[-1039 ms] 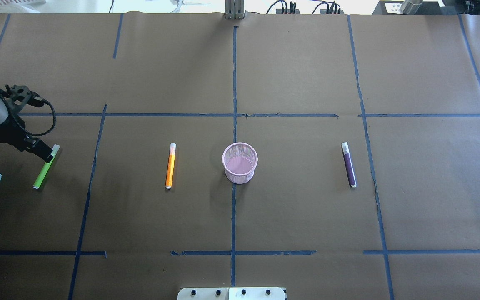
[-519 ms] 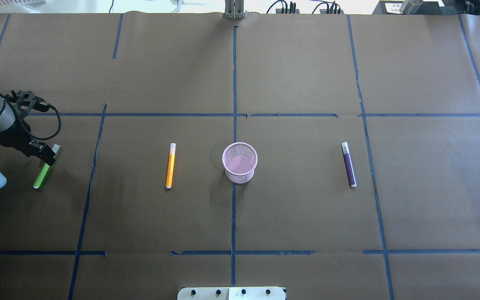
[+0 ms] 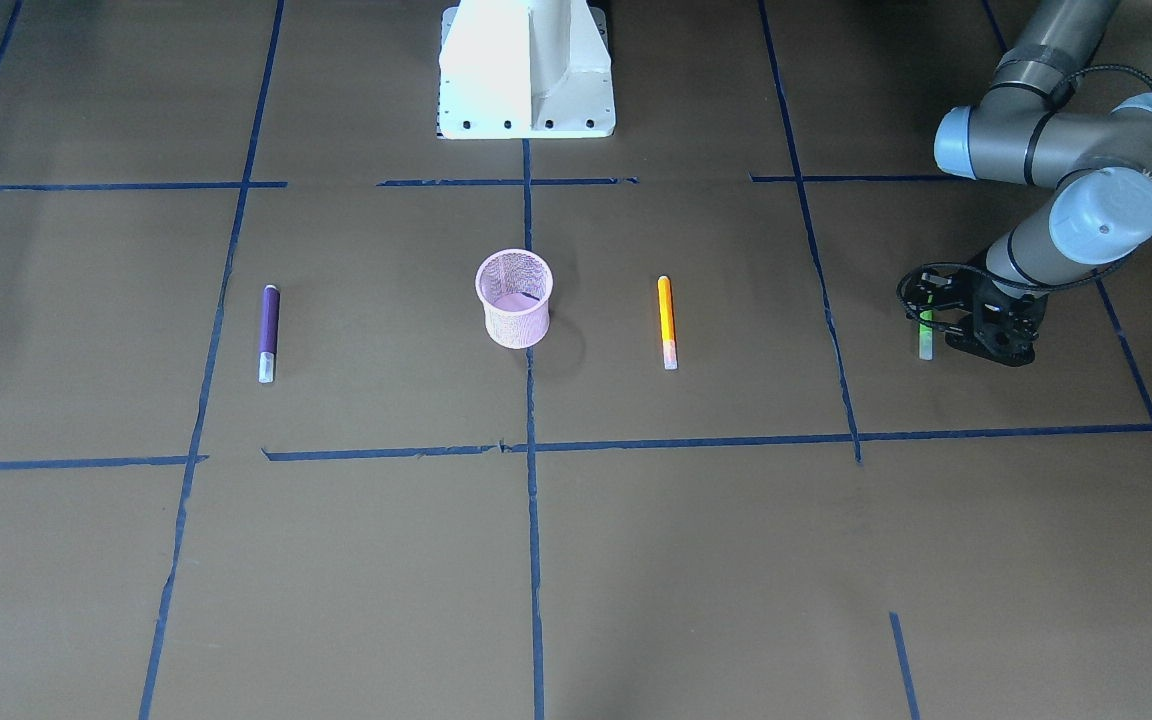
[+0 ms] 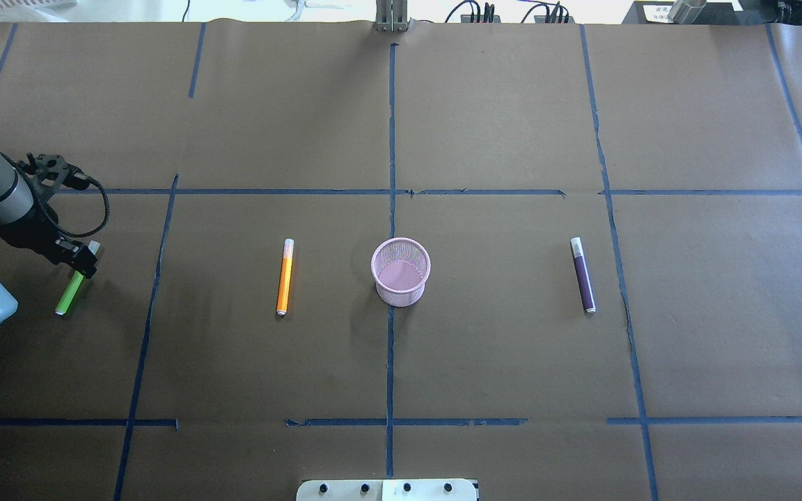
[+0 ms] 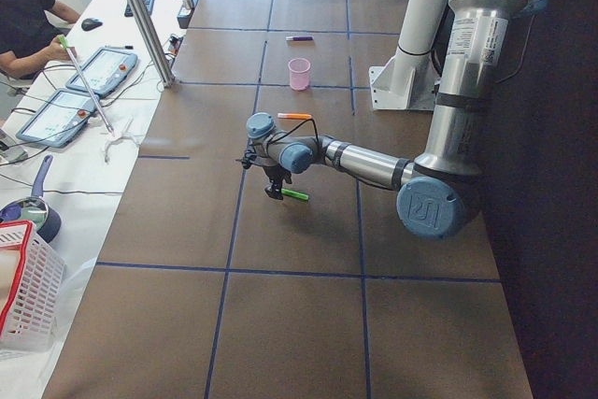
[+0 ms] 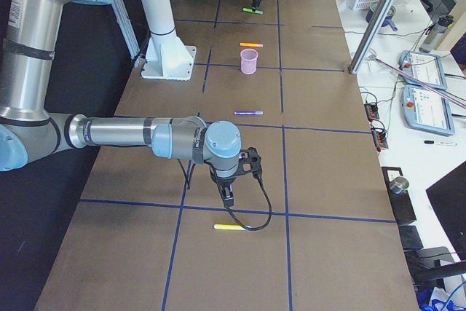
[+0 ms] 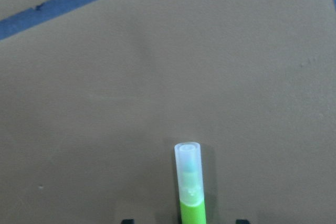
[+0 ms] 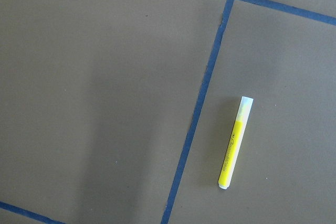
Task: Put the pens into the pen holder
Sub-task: 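Close the left gripper on the green marker's end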
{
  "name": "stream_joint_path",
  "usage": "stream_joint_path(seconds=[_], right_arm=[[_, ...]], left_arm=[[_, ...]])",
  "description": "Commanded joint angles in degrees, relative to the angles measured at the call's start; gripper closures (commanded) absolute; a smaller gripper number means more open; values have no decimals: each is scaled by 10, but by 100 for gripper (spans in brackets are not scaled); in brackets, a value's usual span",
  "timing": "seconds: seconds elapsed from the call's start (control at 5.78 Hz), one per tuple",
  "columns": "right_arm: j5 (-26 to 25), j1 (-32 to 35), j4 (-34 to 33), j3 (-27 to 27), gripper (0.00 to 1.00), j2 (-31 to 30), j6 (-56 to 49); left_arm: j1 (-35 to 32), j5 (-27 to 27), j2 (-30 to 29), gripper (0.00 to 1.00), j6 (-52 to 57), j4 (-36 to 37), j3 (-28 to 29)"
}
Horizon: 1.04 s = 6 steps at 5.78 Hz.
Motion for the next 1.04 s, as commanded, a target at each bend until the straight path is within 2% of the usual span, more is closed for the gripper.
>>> stream_joint_path(seconds=[0.0,0.87], right_arm=[[0,0,0,-1,0,0,0],[0,0,0,-1,0,0,0]], left_arm=[[3,0,0,29,0,1,2],[7,0,0,41,0,1,6]])
